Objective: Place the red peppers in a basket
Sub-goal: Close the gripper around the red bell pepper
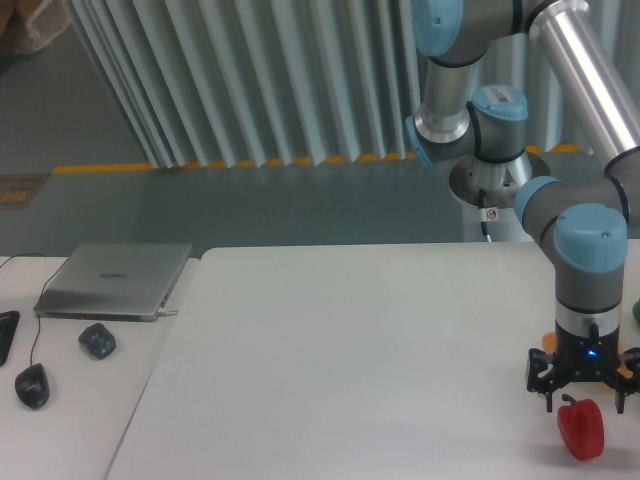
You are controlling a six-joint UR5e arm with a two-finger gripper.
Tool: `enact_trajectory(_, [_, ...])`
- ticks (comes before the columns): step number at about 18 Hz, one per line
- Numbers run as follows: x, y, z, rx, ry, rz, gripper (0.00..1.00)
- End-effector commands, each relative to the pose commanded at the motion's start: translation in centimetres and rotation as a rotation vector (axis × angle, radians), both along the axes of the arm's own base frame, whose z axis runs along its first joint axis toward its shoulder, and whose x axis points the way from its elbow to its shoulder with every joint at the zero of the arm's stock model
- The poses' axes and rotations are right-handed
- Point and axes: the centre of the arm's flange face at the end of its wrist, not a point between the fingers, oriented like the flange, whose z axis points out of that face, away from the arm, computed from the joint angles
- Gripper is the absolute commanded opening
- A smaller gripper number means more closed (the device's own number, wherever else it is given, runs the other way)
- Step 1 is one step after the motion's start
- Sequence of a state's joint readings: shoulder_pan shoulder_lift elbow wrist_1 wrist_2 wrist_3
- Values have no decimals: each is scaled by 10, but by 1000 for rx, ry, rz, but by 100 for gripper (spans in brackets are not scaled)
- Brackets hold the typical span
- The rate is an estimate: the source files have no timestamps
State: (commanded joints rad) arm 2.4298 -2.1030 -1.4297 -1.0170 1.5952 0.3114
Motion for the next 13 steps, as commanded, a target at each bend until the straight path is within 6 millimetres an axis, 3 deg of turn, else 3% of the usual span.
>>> enact_trajectory(6, [0, 8, -22, -30, 8, -8, 100])
enact_trajectory(8, [2, 11, -25, -36, 15, -19, 93])
enact_trajectory(10, [3, 12, -25, -36, 15, -22, 80])
enact_trajectory(12, [4, 12, -22, -33, 19, -22, 48])
enact_trajectory(13, [4, 12, -19, -30, 22, -28, 38])
